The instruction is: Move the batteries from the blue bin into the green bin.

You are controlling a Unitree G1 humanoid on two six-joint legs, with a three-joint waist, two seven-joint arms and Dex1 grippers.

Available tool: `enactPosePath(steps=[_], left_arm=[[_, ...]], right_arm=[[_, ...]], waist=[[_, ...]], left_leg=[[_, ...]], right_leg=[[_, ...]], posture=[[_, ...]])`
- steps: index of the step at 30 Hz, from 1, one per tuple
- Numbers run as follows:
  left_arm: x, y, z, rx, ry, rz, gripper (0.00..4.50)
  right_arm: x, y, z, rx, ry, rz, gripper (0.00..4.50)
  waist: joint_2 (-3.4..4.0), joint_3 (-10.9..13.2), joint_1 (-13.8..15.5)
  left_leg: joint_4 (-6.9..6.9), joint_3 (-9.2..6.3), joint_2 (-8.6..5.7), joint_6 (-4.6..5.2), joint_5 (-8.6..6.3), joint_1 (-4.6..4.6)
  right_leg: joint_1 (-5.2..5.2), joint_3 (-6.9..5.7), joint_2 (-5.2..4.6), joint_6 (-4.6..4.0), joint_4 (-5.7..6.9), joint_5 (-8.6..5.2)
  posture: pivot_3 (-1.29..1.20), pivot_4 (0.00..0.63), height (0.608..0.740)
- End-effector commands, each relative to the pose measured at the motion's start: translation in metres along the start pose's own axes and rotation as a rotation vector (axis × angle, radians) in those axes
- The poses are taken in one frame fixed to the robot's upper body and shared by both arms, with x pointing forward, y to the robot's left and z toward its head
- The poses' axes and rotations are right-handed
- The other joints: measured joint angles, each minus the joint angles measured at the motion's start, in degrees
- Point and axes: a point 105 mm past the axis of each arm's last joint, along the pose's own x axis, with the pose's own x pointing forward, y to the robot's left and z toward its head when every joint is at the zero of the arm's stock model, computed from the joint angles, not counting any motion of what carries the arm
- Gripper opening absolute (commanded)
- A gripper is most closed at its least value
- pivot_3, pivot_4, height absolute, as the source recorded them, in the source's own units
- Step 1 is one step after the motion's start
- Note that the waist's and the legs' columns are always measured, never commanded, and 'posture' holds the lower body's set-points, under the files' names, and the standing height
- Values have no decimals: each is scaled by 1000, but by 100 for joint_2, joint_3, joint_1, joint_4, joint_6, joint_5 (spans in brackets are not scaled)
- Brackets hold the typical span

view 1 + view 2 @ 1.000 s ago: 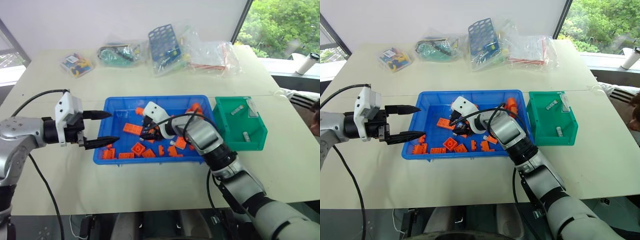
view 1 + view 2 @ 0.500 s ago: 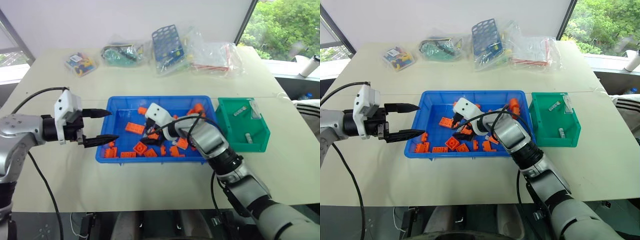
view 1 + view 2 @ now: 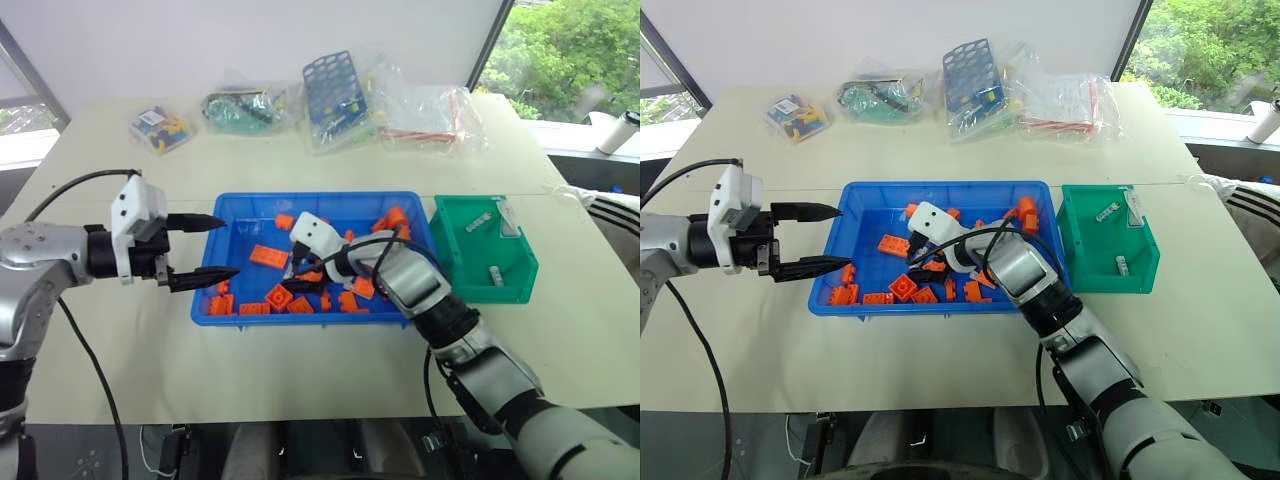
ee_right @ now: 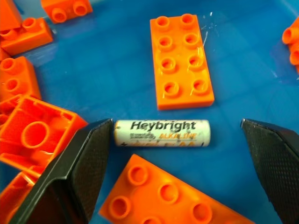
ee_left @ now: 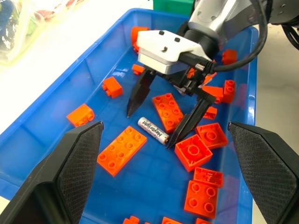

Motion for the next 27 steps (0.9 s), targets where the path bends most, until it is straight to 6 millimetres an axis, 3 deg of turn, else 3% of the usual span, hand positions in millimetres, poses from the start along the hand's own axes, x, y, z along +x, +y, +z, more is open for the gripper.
enactPosePath(steps=[1,4,9,12,15,19,22,25,27], left_arm=[[-2,2,9,36,-21,7,4500],[-1,2,9,34,-27,7,4500],[6,-2,5,17,-42,-10,4500],[12,-8,4,7,-57,-42,4500],[18,-13,5,-2,-78,-68,4500],[27,-16,9,-1,-105,-98,4500],[33,-15,10,-4,-125,-99,4500],[41,-16,13,-1,-147,-112,4500],[44,-15,15,2,-154,-119,4500]], right_arm=[[2,-1,-9,15,26,4,3709],[-3,1,-5,16,9,18,2293],[-22,-7,20,89,-90,15,2262],[-59,-31,45,163,-204,-53,2262],[-111,-61,49,263,-269,-158,2262],[-187,-99,16,350,-236,-378,2262],[-233,-113,-16,403,-176,-524,2262],[-271,-114,-51,464,-102,-644,2262],[-280,-106,-71,484,-47,-675,2262]], waist=[[0,0,3],[0,0,4],[0,0,10],[2,3,23],[1,5,69],[0,4,201],[0,4,188],[1,4,183],[1,4,170]], left_leg=[[1,0,0,0,0,0],[2,-1,1,1,-1,0],[4,-1,2,1,-1,-2],[7,-2,2,2,-1,-6],[12,-3,2,3,-2,-9],[13,-2,-1,11,-7,-8],[15,4,-4,19,-12,-8],[17,7,-6,22,-13,-8],[18,8,-3,25,-15,-8]], right_leg=[[0,0,0,0,0,0],[2,0,0,0,0,0],[1,-1,0,0,2,0],[0,-1,-1,0,2,0],[0,-3,-3,1,2,0],[6,-5,-9,0,-6,0],[8,-5,-17,-1,-14,-1],[9,-2,-18,-1,-14,-1],[9,1,-11,0,-14,-1]], posture=[[0,150,739],[0,150,739],[0,150,739],[0,150,739],[0,150,739],[0,150,739],[0,150,739],[0,150,739],[0,150,739]])
